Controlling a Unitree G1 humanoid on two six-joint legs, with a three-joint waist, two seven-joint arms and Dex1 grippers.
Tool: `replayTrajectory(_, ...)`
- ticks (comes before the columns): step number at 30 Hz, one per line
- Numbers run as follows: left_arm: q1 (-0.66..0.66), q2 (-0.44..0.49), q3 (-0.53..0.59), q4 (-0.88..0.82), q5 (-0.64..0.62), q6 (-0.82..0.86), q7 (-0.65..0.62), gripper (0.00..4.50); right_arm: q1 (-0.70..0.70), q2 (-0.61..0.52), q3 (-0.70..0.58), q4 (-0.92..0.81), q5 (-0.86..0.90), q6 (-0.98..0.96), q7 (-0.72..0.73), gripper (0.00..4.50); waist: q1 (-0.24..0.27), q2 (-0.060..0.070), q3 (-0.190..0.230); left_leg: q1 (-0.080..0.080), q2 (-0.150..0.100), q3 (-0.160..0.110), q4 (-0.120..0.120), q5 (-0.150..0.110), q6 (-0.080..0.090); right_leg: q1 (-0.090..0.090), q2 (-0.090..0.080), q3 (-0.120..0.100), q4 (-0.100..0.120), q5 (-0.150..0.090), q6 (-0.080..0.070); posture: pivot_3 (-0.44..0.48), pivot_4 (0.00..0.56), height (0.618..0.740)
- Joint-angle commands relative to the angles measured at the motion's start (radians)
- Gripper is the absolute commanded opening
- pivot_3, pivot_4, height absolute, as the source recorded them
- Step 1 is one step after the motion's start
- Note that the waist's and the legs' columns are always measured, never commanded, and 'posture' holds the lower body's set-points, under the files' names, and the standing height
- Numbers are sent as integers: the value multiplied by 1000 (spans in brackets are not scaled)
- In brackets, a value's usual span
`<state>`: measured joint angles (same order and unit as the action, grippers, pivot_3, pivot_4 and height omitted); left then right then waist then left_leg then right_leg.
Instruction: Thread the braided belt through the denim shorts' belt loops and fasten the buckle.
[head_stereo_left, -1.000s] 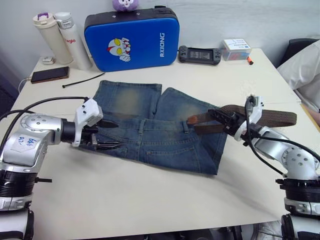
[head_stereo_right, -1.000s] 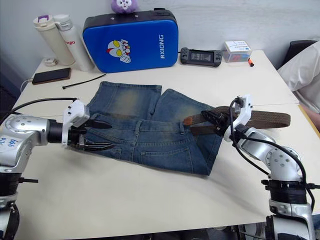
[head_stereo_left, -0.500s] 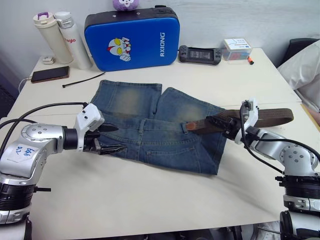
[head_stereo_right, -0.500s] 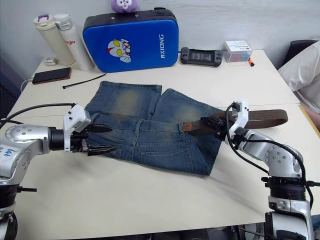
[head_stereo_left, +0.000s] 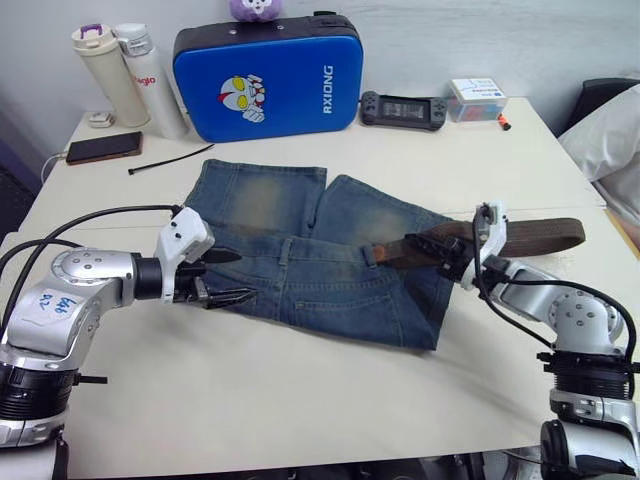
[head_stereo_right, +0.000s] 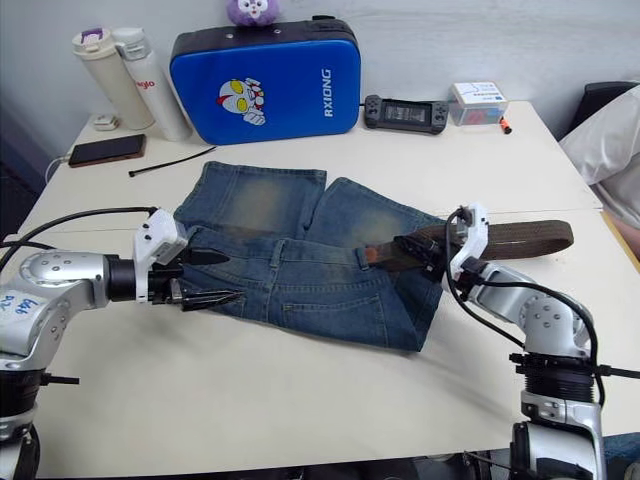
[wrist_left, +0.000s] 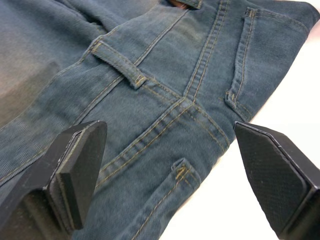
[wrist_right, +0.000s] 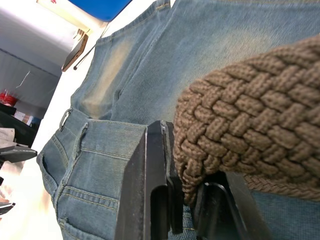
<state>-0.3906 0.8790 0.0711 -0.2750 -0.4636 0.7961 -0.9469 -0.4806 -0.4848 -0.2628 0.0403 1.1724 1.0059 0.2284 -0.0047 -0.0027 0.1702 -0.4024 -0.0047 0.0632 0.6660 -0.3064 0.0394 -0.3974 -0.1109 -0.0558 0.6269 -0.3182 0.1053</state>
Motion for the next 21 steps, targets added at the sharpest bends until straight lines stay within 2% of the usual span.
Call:
replayTrajectory(1,-21,-3,6,-34,-11,-9,10,4446,-13,42,4,-29,-6,11,1,0,-2,0,0,0,0,0,0,0,0,0,0,0,0,0,0,0,150,725)
replayTrajectory(9,-28,-27,-15,-59,-22,1,28,4446,-17,172,35,-8,-83,-8,-10,0,-9,0,0,0,0,0,-1,0,0,0,0,0,1,0,0,0,150,725)
replayTrajectory(12,-34,-33,-22,-58,-22,0,28,4446,-7,165,40,-8,-118,4,5,0,-9,0,0,0,0,0,-1,0,-1,0,1,0,1,0,0,0,150,725)
replayTrajectory(15,-40,-37,-35,-50,-16,-9,25,4446,-3,122,95,8,-233,-29,41,0,-9,0,0,0,0,0,-1,0,-1,0,1,0,1,0,0,0,150,725)
replayTrajectory(21,-54,-44,-51,-42,-13,-19,21,4446,-31,80,49,65,-288,-57,103,0,-6,0,0,0,-1,0,0,0,-1,0,0,0,1,0,0,0,150,725)
